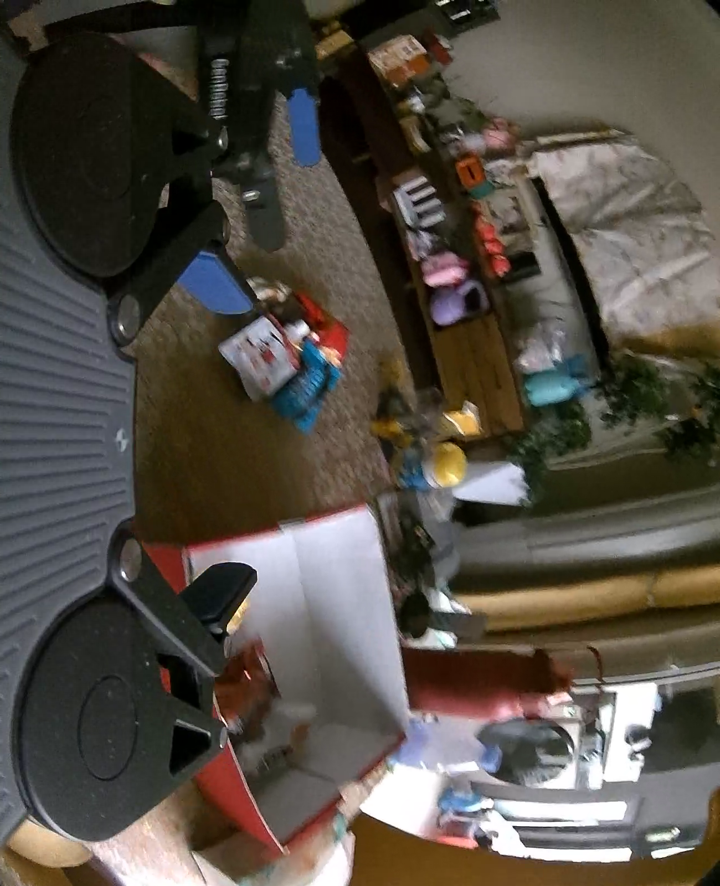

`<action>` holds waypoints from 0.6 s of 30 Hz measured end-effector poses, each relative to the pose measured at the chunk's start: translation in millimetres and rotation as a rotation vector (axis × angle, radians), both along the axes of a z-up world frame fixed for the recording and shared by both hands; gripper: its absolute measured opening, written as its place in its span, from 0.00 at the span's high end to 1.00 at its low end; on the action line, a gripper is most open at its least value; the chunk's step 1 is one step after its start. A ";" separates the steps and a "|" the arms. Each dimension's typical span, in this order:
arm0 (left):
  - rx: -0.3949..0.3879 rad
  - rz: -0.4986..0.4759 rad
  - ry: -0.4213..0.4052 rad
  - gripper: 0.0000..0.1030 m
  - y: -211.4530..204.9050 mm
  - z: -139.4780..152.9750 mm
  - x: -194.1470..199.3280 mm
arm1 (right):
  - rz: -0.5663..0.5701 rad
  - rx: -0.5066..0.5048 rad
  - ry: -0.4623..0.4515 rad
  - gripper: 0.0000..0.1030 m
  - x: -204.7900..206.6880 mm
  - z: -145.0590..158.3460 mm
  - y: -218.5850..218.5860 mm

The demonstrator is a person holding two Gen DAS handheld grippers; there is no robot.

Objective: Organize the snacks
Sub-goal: 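Withdraw both tools from the box toward the remaining snack pile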

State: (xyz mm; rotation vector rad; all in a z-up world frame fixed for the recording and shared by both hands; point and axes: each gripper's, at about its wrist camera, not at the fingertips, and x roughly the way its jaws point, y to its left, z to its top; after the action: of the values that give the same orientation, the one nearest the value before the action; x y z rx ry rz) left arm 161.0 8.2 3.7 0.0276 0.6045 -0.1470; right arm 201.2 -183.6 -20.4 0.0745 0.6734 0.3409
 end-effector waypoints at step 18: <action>-0.009 0.212 0.093 0.00 107.8 -44.4 51.2 | 0.142 -0.071 0.075 0.06 56.2 -51.7 83.9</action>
State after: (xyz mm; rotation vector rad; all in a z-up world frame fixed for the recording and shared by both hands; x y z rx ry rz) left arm 212.2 116.0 -40.7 -0.0519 0.6950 0.0546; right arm 257.5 -99.8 -72.1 -0.0284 0.7664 0.4520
